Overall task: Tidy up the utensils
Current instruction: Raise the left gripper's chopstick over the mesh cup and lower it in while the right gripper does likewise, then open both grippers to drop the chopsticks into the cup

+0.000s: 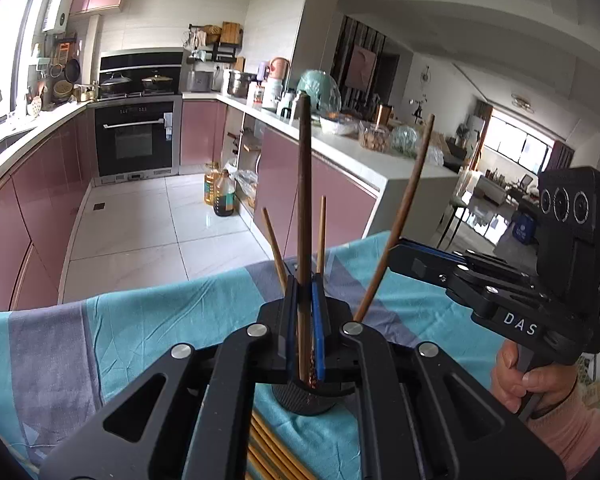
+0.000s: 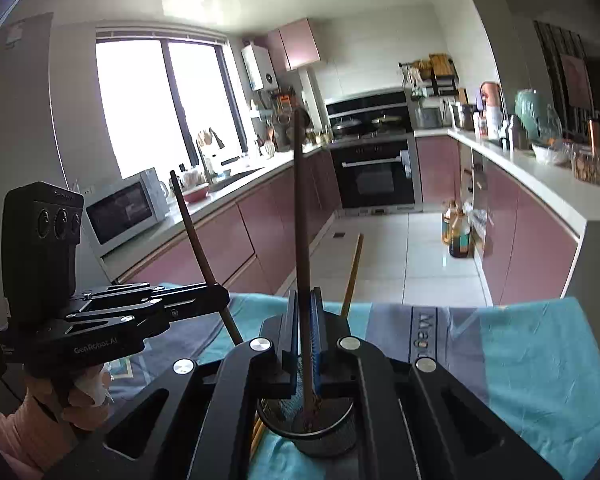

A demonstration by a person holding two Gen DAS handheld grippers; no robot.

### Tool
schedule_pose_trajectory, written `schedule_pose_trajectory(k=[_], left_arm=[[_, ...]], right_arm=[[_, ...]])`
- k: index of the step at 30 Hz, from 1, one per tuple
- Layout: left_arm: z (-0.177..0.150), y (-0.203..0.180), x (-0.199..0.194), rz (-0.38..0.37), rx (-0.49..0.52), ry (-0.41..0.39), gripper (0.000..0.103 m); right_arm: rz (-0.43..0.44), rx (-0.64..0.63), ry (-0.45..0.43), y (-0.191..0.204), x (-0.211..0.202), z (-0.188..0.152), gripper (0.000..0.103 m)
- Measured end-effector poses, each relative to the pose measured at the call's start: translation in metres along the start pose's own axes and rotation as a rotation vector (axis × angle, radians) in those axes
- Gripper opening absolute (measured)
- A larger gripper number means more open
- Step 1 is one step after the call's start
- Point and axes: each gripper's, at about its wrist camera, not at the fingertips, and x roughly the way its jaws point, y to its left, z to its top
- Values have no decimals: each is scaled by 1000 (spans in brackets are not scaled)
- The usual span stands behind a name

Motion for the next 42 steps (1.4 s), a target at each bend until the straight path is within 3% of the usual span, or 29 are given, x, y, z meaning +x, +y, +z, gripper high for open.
schedule_pose_trajectory(k=[12,25,35,38,42], left_arm=[[-14,21,47,-4,3,133,8],[-22,29,51,40,-26,120,13],[-55,40,-8,128,-19,-7,32],[-74,45,-20,152,-19,2,39],[-107,55,-17,167,-36,82,41]], right_arm=[[11,33,176,-9,38,-15,5],[-7,73,170,-15,44,-21,7],[61,-19,120,19,12,-37,34],[86,-57,142,38,9,-51,42],[108,-81,229,56,22,-80,42]])
